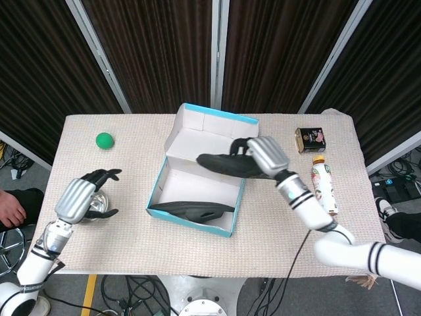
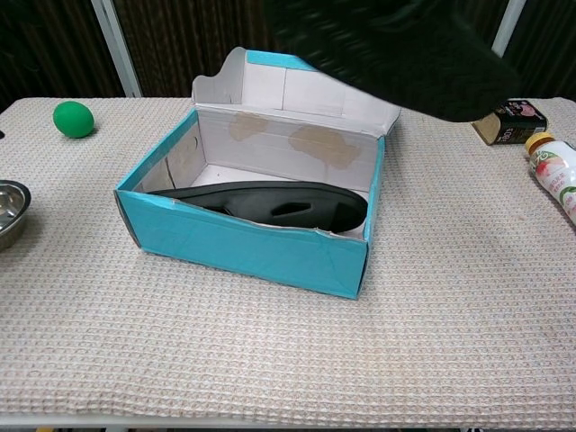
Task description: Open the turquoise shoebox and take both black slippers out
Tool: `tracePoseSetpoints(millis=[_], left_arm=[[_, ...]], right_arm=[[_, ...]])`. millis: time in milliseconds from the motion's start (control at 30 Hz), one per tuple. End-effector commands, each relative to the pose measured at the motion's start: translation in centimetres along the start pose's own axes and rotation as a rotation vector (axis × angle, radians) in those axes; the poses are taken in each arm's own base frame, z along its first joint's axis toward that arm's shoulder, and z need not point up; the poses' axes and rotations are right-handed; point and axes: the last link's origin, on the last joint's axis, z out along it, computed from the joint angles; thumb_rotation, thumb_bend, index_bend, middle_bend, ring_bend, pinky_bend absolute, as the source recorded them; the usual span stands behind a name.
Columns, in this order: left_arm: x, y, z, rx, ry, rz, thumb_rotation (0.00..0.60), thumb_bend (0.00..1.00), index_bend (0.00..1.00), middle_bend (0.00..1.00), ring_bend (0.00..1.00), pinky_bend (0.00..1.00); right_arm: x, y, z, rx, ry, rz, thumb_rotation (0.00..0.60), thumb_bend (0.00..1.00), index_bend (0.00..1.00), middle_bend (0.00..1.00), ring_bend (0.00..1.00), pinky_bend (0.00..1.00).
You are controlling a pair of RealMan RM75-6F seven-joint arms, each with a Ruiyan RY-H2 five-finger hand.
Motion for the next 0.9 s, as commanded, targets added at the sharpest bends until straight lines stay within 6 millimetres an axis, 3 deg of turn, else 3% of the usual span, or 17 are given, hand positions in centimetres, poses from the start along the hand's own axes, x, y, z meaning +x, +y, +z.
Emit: tracePoseSetpoints(millis=[33, 200, 433, 533, 567, 600, 633, 700, 767, 900], left_arm=[[0.0, 1.2, 1.1, -0.044, -0.022, 0.018, 0.6, 0.0, 0.19, 0.31, 0.23, 0.38], [-0.6, 1.9, 1.8, -0.051, -0.038, -0.007, 0.6, 0.0, 0.18, 0.31, 0.23, 0.38], [-1.2, 1.8, 1.8, -0.033, -0.062, -0.023, 0.6, 0.0, 0.18, 0.31, 0.23, 0.38], [-1.1, 1.8, 1.7, -0.038, -0.071, -0.002, 0.6, 0.0, 0.18, 0.31, 0.23, 0.38], [-1.0, 1.9, 1.7, -0.042, -0.07, 0.003, 0.6, 0.0, 0.19, 0.31, 0.23, 0.38], [-0.9, 2.0, 1.8, -0.048, -0.069, 0.008, 0.6, 0.0, 0.19, 0.31, 0.23, 0.38], [-0.8, 2.2, 1.9, -0.057, -0.071, 0.016, 0.6, 0.0, 0.19, 0.31, 0.23, 0.37], [-0.6, 2.8, 2.3, -0.078, -0.081, 0.039, 0.6, 0.0, 0.18, 0.31, 0.23, 0.37], [-0.6, 3.5, 2.8, -0.1, -0.099, 0.059, 0.6, 0.0, 0.18, 0.31, 0.23, 0.36], [-0.8, 5.6, 4.2, -0.165, -0.139, 0.104, 0.6, 0.0, 0.18, 0.3, 0.23, 0.31]], right_arm=[[2.3, 5.4, -5.3, -0.185, 0.015, 0.171, 0.6, 0.38, 0.65, 0.52, 0.46, 0.76], [1.2, 10.0, -7.3, -0.373, -0.012, 0.402, 0.6, 0.38, 0.62, 0.47, 0.39, 0.69], [-2.2, 14.0, -5.5, -0.483, 0.04, 0.585, 0.6, 0.38, 0.54, 0.41, 0.32, 0.61], [-3.3, 15.0, -4.5, -0.506, 0.042, 0.578, 0.6, 0.37, 0.32, 0.28, 0.2, 0.44], [-3.5, 15.1, -4.2, -0.504, 0.043, 0.568, 0.6, 0.35, 0.17, 0.18, 0.11, 0.31], [-3.6, 15.2, -4.0, -0.5, 0.045, 0.558, 0.6, 0.34, 0.09, 0.12, 0.06, 0.22], [-3.5, 15.3, -3.8, -0.49, 0.05, 0.54, 0.6, 0.3, 0.02, 0.04, 0.01, 0.1], [-2.8, 15.1, -3.7, -0.457, 0.08, 0.514, 0.6, 0.19, 0.0, 0.0, 0.0, 0.0], [-1.8, 14.8, -3.7, -0.421, 0.122, 0.49, 0.6, 0.09, 0.0, 0.0, 0.0, 0.0], [1.0, 13.7, -4.0, -0.354, 0.181, 0.467, 0.6, 0.0, 0.0, 0.0, 0.0, 0.0]])
